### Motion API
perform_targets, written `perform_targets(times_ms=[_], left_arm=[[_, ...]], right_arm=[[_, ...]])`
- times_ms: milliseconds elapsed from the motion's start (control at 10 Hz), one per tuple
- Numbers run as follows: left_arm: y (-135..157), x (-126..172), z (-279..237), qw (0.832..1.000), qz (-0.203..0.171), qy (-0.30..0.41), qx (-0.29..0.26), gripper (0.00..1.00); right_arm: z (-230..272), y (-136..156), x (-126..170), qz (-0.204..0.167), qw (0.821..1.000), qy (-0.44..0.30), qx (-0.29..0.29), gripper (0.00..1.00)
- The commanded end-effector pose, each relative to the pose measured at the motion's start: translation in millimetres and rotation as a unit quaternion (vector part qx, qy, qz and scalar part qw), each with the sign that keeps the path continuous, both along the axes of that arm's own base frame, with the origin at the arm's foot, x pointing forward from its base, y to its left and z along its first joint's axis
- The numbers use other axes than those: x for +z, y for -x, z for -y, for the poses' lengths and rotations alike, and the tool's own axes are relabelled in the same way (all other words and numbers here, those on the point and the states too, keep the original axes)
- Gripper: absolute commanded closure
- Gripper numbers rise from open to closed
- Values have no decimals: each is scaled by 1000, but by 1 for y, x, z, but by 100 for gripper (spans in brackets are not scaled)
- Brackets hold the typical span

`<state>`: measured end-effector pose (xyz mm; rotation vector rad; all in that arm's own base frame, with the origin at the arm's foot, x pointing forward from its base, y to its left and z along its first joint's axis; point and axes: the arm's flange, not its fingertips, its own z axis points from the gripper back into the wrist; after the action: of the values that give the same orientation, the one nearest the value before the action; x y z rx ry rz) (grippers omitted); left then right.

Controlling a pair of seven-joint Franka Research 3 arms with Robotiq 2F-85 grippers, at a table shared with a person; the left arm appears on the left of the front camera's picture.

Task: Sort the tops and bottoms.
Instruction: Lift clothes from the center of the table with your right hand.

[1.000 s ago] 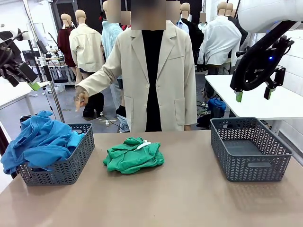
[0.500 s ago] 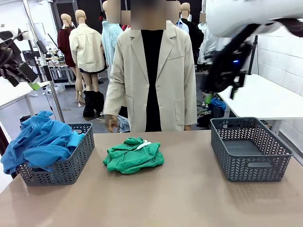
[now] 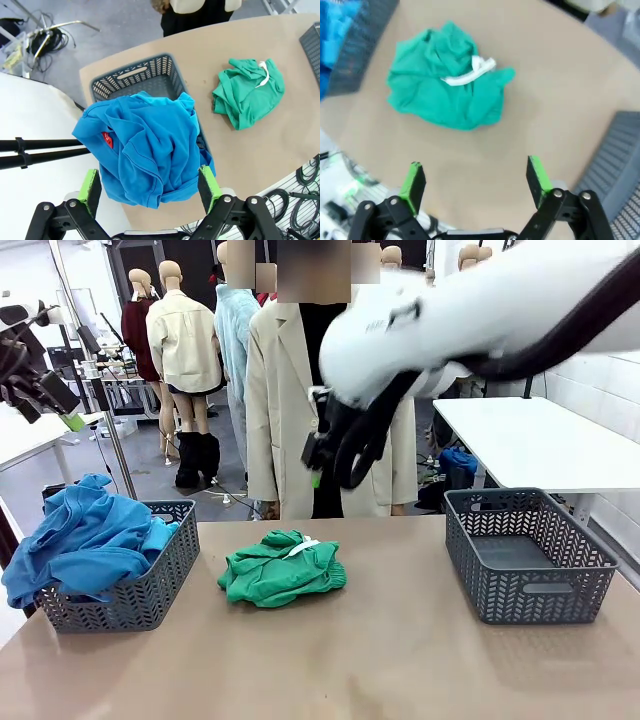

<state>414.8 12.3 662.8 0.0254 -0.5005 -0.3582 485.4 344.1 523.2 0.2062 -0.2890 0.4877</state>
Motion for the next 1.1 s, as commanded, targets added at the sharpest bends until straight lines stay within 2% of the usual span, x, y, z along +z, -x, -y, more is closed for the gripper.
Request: perform_targets(times_ms=[0, 100, 400, 600, 900, 1000], left_arm=[[0, 1, -2, 1000, 1, 2, 1, 0], [0, 1, -2, 1000, 1, 2, 1, 0], [0, 1, -2, 1000, 1, 2, 1, 0], [0, 1, -2, 1000, 1, 2, 1, 0], [0, 1, -2, 1000, 1, 2, 1, 0], [0, 1, -2, 1000, 1, 2, 1, 0]], right_arm=[[-23, 3, -62, 18, 998, 57, -26, 0], [0, 0, 0, 0, 1000, 0, 0, 0], [0, 0, 0, 0, 1000, 0, 0, 0], [-23, -6, -30, 15, 1000, 25, 2, 0], [-56, -14, -93, -8, 997, 75, 9, 0], [-60, -13, -112, -4, 996, 93, 12, 0]])
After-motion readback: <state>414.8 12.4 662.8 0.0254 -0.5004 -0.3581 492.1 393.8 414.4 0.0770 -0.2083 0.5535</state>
